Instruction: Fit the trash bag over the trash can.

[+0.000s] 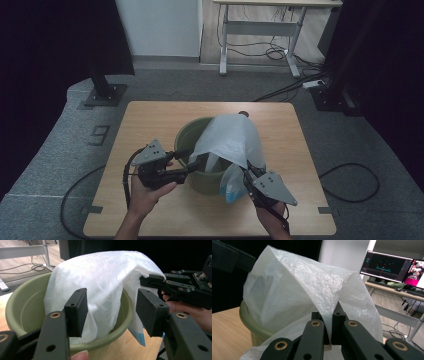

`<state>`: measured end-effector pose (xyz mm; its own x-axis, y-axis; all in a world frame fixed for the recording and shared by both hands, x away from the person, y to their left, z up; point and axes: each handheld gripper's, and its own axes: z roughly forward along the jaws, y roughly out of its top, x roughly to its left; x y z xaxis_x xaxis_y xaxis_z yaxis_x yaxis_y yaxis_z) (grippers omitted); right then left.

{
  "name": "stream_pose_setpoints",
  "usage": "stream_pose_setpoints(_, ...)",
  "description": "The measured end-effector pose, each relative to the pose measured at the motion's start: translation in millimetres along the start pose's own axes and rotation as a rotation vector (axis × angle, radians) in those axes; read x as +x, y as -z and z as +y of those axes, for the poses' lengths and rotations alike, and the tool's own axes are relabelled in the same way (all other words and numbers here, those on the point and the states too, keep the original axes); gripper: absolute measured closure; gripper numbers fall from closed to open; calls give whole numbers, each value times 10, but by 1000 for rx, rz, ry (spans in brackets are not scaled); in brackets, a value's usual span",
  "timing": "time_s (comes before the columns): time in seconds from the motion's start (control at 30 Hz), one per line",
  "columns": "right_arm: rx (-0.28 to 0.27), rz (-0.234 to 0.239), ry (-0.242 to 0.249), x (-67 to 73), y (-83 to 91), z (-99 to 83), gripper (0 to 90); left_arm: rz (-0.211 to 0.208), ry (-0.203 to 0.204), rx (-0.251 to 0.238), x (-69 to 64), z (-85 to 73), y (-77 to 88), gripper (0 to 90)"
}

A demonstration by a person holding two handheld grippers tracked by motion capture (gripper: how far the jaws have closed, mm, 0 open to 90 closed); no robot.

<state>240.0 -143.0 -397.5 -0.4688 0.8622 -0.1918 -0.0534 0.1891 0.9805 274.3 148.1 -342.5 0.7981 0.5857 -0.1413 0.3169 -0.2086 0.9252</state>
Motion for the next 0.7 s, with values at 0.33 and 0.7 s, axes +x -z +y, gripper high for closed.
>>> stream_pose_setpoints(0.33, -19, 43, 0, 19, 21, 25, 885, -29, -10, 53, 21, 62, -262, 613)
stream_pose_setpoints(0.7, -22, 78, -48, -33, 77, 19, 864, -71, -24, 100, 100, -66, -286, 874)
